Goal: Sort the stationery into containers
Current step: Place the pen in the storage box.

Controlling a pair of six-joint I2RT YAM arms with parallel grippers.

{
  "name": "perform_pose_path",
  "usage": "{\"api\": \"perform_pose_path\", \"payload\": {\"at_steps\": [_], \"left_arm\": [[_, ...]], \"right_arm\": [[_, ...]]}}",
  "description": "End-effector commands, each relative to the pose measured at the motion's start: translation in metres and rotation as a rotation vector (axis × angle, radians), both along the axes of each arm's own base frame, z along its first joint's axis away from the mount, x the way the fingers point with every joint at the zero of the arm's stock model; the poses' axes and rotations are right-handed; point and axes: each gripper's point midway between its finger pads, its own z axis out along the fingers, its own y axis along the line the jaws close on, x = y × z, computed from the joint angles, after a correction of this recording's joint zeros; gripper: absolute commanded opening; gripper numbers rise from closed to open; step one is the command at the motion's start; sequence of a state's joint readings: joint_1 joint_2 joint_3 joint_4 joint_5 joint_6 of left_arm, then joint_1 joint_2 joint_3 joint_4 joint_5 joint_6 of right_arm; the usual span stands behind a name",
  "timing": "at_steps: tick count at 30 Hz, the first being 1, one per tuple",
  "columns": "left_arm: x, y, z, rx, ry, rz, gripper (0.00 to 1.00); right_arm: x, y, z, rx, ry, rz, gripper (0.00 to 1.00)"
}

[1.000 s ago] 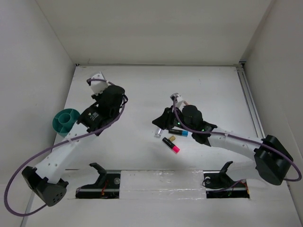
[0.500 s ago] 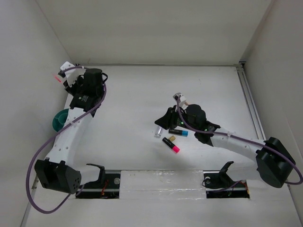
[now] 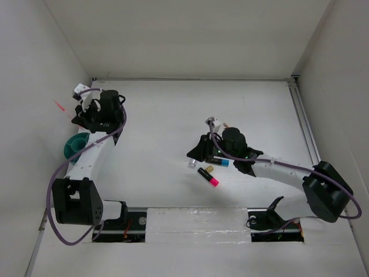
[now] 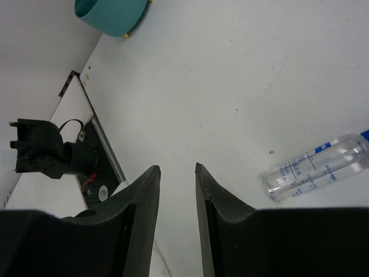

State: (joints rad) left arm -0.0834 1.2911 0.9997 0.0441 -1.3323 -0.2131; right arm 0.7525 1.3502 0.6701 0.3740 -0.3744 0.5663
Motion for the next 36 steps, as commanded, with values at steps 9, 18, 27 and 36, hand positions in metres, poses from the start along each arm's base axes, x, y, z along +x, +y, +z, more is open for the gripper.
{"api": "perform_pose_path", "payload": {"at_steps": [9,18,27,36], "left_arm": [[-0.005,0.017,-0.005,0.051,-0.066,0.183,0.0],[-0.023,0.019,-0.032,0.081,-0.051,0.243,0.0],[-0.028,0.02,-0.042,0.158,0.031,0.281,0.0],[-0.022,0.022,-0.046,0.158,-0.179,0.215,0.0]], "right_arm": [[0.004,0.007,-0.01,-0.013,-0.02,0.044,0.36],[0.007,0.005,-0.013,-0.034,-0.019,0.026,0.36],[0.003,0.002,-0.013,-0.033,-0.02,0.026,0.35],[-0.002,-0.001,-0.013,-0.034,-0.043,0.076,0.35]]}}
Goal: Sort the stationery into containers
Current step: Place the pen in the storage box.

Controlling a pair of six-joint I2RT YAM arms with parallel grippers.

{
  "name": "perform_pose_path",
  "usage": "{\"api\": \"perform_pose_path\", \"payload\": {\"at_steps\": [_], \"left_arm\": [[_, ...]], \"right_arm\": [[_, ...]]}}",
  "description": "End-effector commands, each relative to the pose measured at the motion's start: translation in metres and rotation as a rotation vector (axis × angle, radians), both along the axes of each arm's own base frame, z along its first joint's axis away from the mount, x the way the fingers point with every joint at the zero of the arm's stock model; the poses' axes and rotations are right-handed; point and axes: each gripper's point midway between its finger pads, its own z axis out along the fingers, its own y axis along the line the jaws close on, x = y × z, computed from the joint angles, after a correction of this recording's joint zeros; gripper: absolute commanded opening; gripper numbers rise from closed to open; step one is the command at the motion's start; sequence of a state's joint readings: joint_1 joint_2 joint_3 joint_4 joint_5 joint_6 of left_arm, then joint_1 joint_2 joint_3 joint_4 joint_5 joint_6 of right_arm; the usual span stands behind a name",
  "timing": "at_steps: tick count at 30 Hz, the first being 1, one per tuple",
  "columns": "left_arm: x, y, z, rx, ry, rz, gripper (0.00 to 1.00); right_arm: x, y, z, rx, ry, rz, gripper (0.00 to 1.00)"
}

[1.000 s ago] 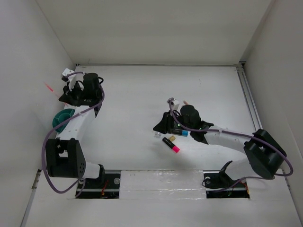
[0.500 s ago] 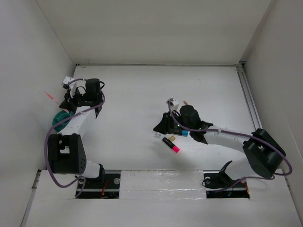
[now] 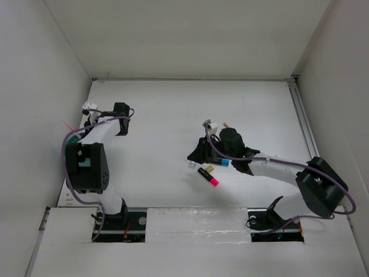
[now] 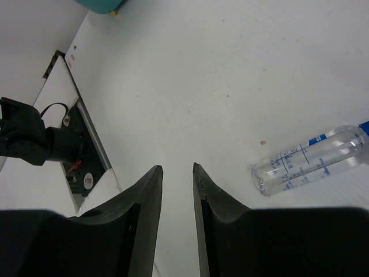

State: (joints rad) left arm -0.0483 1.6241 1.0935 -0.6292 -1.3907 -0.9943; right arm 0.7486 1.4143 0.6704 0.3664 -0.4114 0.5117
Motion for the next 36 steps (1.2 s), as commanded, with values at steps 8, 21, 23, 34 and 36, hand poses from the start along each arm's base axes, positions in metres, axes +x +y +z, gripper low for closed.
{"api": "perform_pose_path", "payload": {"at_steps": [8,21,23,34,36], "left_arm": [[-0.019,0.0,0.093,0.253,-0.349,0.007,0.0],[-0.011,0.011,0.11,0.258,-0.365,0.036,0.0],[-0.007,0.011,0.109,0.257,-0.372,0.036,0.0],[-0.007,0.029,0.12,0.269,-0.379,0.104,0.0],[-0.01,0.039,0.119,0.276,-0.372,0.137,0.0]], "right_arm": [[0.011,-0.018,0.014,0.016,-0.061,-0.005,0.33],[0.013,-0.028,0.022,0.007,-0.081,-0.024,0.33],[0.013,-0.028,0.022,0.007,-0.081,-0.024,0.33],[0.012,-0.03,0.012,-0.03,-0.061,-0.016,0.33],[0.014,-0.028,0.012,-0.031,-0.06,-0.016,0.32]]}}
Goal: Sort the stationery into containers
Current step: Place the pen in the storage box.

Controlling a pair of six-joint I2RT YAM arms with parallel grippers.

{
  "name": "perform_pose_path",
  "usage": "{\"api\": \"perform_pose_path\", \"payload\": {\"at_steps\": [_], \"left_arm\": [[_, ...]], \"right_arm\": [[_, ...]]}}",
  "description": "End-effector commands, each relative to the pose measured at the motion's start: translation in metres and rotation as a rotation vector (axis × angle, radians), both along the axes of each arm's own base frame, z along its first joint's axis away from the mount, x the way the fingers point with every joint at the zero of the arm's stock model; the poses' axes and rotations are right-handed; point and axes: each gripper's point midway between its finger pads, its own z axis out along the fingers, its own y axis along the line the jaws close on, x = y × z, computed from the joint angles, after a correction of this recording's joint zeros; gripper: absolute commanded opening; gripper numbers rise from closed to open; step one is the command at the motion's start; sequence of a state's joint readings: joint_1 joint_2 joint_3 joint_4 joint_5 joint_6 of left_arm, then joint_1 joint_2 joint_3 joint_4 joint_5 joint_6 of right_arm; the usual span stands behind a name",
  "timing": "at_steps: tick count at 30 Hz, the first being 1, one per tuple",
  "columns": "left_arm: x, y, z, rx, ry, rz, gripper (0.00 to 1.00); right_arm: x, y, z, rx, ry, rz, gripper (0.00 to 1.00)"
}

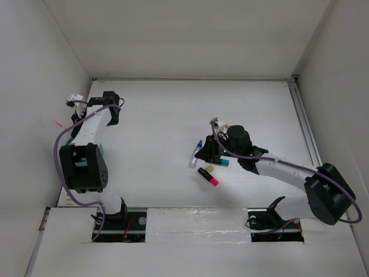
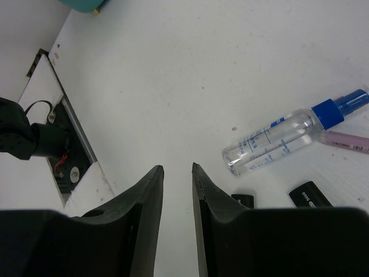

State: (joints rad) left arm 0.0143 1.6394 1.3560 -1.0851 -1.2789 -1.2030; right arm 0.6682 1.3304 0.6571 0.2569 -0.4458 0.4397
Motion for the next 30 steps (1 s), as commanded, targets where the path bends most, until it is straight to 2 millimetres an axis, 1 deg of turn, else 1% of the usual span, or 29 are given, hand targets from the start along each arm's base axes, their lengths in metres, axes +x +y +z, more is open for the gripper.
{"api": "perform_pose_path", "payload": {"at_steps": [1,2,3,5,9,11,12,13,14,15,18,19,23,27,30], "left_arm": [[0.004,0.032,0.082,0.408,-0.365,0.086,0.0],[0.006,0.032,0.079,0.407,-0.354,0.085,0.0],[0.008,0.032,0.076,0.407,-0.344,0.082,0.0],[0.012,0.033,0.072,0.407,-0.332,0.08,0.0],[0.006,0.05,0.065,0.378,-0.341,0.145,0.0],[0.008,0.05,0.062,0.377,-0.332,0.144,0.0],[0.01,0.05,0.058,0.377,-0.329,0.142,0.0],[0.011,0.05,0.05,0.367,-0.305,0.139,0.0],[0.013,0.051,0.047,0.366,-0.31,0.139,0.0],[0.013,0.051,0.047,0.366,-0.31,0.139,0.0],[0.02,0.051,0.037,0.356,-0.286,0.136,0.0],[0.021,0.051,0.039,0.357,-0.295,0.138,0.0],[0.027,0.052,0.024,0.345,-0.251,0.133,0.0],[0.032,0.052,0.023,0.345,-0.262,0.134,0.0],[0.033,0.052,0.018,0.334,-0.253,0.134,0.0]], "right_arm": [[0.006,0.002,0.008,0.01,-0.036,0.008,0.32],[0.006,0.002,0.005,0.003,-0.028,0.008,0.32],[0.008,0.004,0.008,0.009,-0.035,0.008,0.32],[0.008,0.004,0.008,0.009,-0.035,0.008,0.32],[0.007,0.003,0.003,-0.007,-0.027,0.012,0.32],[0.007,0.003,0.003,-0.007,-0.027,0.012,0.32],[0.007,0.003,0.003,-0.007,-0.027,0.012,0.32],[0.007,0.003,0.003,-0.007,-0.027,0.012,0.32],[0.007,0.003,0.003,-0.007,-0.027,0.012,0.32],[0.007,0.003,0.003,-0.007,-0.027,0.012,0.31],[0.007,0.003,0.003,-0.007,-0.027,0.012,0.31],[0.005,0.001,0.002,-0.01,-0.035,0.015,0.31],[0.007,0.001,0.002,-0.014,-0.037,0.007,0.31],[0.005,0.001,0.009,0.001,-0.049,0.015,0.31],[0.008,-0.001,0.009,0.0,-0.049,0.005,0.31]]}}
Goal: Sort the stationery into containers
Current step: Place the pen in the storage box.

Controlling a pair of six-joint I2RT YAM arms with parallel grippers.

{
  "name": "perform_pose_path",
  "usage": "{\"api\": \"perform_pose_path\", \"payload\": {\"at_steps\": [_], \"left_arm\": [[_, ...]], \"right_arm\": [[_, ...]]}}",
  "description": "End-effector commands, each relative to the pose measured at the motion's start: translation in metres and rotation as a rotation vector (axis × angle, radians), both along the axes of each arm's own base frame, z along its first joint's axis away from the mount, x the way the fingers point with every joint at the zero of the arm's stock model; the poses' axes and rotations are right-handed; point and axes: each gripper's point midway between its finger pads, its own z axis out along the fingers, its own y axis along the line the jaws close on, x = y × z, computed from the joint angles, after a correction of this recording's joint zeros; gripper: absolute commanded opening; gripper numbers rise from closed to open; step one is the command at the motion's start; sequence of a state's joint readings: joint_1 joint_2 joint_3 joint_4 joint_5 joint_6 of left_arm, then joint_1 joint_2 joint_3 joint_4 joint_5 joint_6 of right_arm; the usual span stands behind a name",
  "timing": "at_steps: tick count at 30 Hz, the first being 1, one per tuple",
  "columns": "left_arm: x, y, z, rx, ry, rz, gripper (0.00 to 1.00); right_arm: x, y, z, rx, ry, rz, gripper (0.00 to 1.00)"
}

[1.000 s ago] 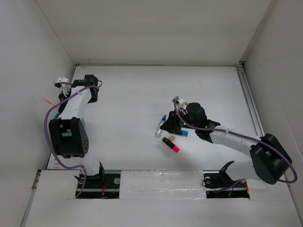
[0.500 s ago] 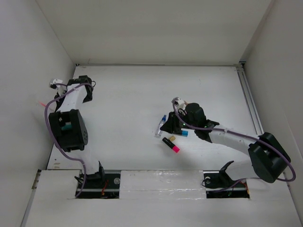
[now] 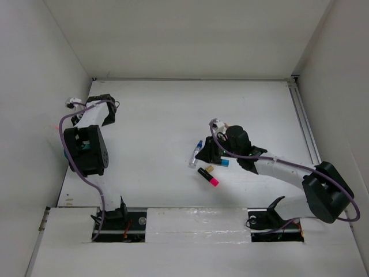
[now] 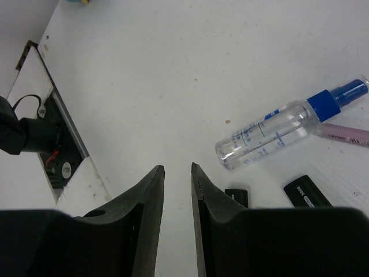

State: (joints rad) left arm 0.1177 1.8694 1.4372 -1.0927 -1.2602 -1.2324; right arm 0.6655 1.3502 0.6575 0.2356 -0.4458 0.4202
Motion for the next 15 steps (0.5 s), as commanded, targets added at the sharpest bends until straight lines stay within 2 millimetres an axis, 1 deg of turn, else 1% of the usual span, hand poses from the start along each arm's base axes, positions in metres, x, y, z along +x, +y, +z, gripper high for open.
{"api": "perform_pose_path", "payload": {"at_steps": [1,4,5,6,10,11,13,15], "left_arm": [[0.021,0.022,0.064,0.382,-0.346,0.005,0.0],[0.021,0.021,0.06,0.375,-0.366,0.009,0.0],[0.019,0.021,0.055,0.365,-0.355,0.01,0.0],[0.022,0.018,0.055,0.364,-0.37,0.001,0.0],[0.019,0.017,0.05,0.363,-0.36,-0.001,0.0],[0.019,0.017,0.05,0.364,-0.369,0.0,0.0],[0.018,0.017,0.046,0.353,-0.361,0.002,0.0],[0.019,0.017,0.043,0.353,-0.362,0.002,0.0]], "right_arm": [[0.008,0.001,0.02,0.033,-0.065,0.002,0.31],[0.008,0.001,0.02,0.033,-0.065,0.002,0.31],[0.008,0.001,0.02,0.033,-0.065,0.002,0.31],[0.011,-0.001,0.02,0.033,-0.065,-0.008,0.31],[0.011,-0.001,0.02,0.033,-0.065,-0.008,0.31],[0.013,-0.004,0.024,0.039,-0.074,-0.017,0.31],[0.012,-0.005,0.02,0.034,-0.066,-0.017,0.31],[0.012,-0.005,0.023,0.039,-0.074,-0.017,0.31]]}}
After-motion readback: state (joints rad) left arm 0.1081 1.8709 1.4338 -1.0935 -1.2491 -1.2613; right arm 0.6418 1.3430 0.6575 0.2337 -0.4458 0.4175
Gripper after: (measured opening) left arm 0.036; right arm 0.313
